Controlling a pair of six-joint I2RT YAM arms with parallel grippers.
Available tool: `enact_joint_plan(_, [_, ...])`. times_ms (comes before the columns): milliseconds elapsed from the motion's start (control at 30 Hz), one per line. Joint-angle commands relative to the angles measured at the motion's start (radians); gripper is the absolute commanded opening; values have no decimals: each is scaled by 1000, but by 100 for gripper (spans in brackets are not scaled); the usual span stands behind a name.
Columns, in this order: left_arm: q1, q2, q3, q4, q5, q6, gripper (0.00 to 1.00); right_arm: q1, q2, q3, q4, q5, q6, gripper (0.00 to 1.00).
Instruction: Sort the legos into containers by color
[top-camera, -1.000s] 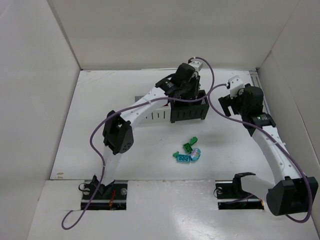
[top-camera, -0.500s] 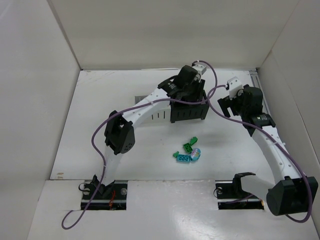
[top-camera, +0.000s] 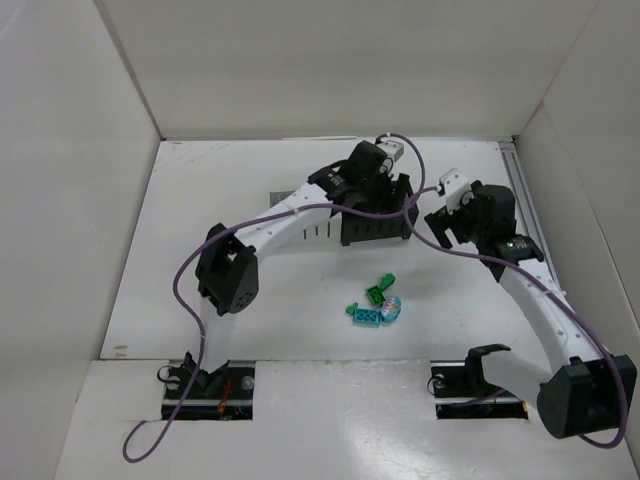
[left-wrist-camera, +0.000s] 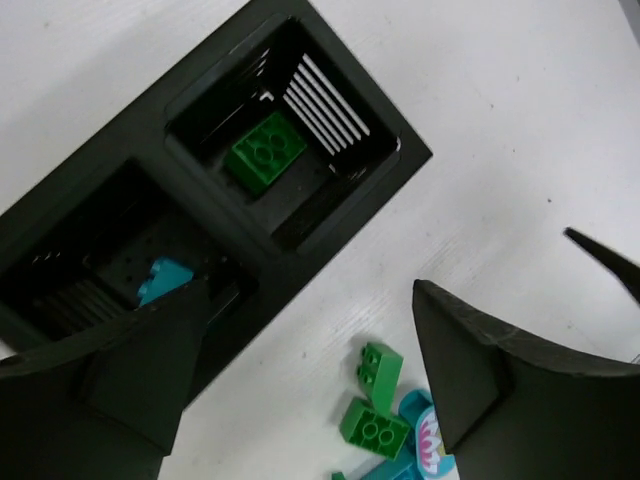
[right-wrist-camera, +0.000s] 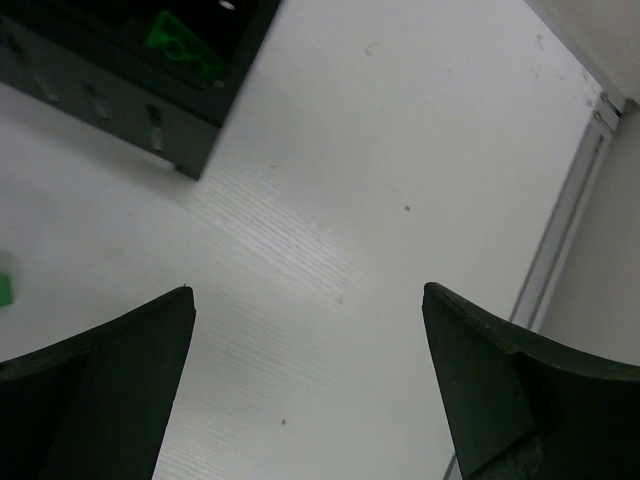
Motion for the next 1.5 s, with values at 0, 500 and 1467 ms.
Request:
enact_joint_plan(0, [-6, -207, -104, 43, -47, -3, 81, 116, -37, -44, 17, -41, -40, 100])
enact_joint_plan(500, [-15, -847, -763, 100, -226, -215, 100, 557, -29, -261, 255, 71, 292, 100])
enact_joint_plan(1467, [-15, -1036, -990, 115, -56, -258, 100, 686, 195, -322, 280, 465, 1179, 92])
